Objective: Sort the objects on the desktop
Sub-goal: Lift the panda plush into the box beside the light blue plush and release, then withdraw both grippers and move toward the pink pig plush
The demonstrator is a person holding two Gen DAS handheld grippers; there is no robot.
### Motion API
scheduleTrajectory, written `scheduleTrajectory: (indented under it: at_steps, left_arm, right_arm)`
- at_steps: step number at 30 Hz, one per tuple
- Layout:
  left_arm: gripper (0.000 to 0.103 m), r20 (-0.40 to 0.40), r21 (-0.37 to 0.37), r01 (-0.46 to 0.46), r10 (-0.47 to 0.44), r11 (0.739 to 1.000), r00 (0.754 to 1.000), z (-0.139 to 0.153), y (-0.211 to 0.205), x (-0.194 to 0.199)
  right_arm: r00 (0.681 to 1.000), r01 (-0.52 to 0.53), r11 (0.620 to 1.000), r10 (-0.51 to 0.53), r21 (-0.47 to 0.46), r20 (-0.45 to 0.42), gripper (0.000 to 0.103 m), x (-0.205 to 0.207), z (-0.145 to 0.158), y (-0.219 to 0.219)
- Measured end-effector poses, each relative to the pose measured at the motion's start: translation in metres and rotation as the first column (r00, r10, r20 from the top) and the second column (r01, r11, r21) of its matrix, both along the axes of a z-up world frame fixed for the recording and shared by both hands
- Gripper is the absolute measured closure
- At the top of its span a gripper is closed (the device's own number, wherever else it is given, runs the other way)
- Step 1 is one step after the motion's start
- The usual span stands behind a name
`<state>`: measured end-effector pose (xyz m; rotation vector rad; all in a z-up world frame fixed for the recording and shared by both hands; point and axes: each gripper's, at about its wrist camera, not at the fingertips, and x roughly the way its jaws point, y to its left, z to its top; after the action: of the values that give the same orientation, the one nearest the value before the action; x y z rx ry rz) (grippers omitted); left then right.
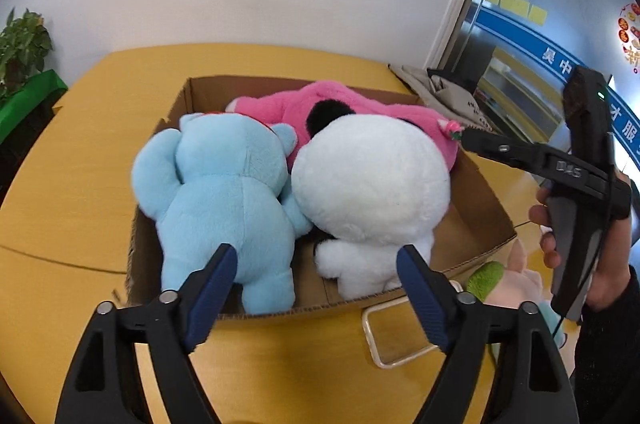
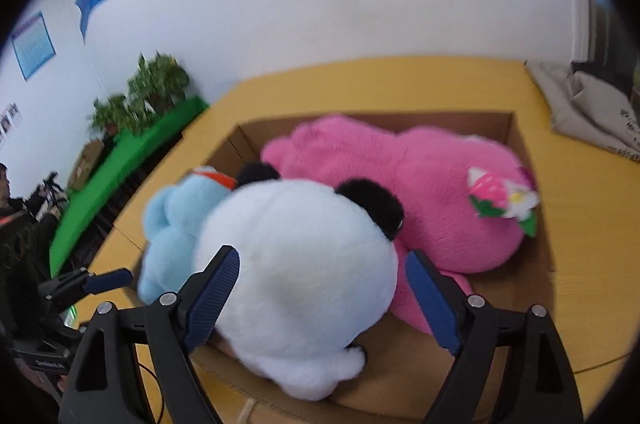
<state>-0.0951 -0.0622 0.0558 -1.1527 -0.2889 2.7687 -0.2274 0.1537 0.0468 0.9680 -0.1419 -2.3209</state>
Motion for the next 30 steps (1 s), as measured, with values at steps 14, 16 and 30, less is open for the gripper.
scheduleTrajectory:
  at_steps: [14, 16, 30]
  left_arm:
    - [0.0, 0.063, -0.172, -0.211, 0.225, 0.962, 0.972, -0.022, 0.027, 0.04]
    - [0.0, 0.067, -0.165, -0.205, 0.218, 0.965, 0.974, -0.023, 0.029, 0.044]
    - [0.0, 0.049, -0.192, -0.18, 0.193, 0.965, 0.98, -0.021, 0.04, 0.052]
  right_arm:
    - [0.974, 0.221, 0.966, -0.212, 0.132, -0.082, 0.0, 0.103, -0.016, 0.065]
    - [0.972, 0.229, 0.957, -0.215, 0.176, -0.093, 0.0, 0.109, -0.019, 0.065]
    - [0.976, 0.202, 0.941, -0.17, 0.272, -0.137, 0.0, 0.124, -0.02, 0.044]
